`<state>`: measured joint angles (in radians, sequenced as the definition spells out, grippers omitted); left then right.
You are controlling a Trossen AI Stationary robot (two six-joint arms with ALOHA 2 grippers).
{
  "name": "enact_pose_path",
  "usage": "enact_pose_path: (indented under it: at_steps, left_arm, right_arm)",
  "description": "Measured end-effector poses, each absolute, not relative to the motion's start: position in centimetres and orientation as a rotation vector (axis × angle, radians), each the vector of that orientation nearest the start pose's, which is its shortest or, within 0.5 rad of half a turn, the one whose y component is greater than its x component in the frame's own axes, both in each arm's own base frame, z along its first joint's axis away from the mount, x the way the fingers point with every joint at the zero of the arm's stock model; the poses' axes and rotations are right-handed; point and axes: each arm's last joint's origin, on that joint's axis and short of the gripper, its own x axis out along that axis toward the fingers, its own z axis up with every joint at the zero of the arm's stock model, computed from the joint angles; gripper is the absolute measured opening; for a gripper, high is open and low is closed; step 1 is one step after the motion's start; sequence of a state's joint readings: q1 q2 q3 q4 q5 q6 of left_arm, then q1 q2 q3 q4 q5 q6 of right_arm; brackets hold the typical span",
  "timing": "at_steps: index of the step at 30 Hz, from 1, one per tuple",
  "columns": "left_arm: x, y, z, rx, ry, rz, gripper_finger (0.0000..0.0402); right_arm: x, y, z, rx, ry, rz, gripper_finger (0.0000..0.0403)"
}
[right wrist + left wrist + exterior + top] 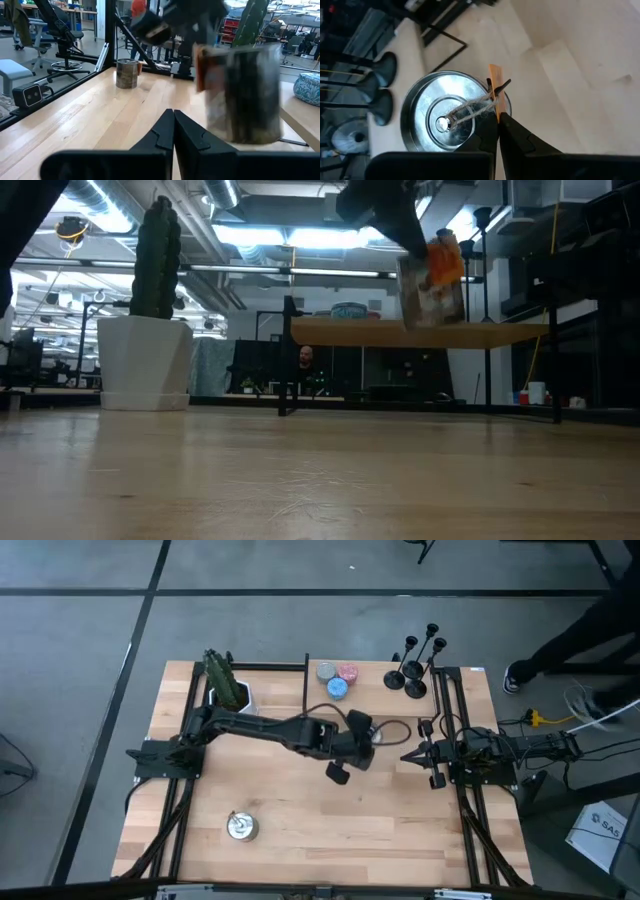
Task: Pick & Place candle stick holders
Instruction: Put the right orange scented candle on the shelf
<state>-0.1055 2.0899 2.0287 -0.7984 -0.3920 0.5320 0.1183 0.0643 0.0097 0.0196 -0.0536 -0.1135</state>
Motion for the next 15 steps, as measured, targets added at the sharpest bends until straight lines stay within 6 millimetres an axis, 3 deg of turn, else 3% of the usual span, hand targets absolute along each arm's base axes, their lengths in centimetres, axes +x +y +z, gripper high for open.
enact_pose_path:
  at_steps: [15]
  left_arm:
    - [45.8, -0.5, 35.1, 0.700, 0.816, 0.083, 0.0002]
  right_arm:
    - [10.0, 1.3, 16.4, -0.115, 0.025, 0.174, 0.0011]
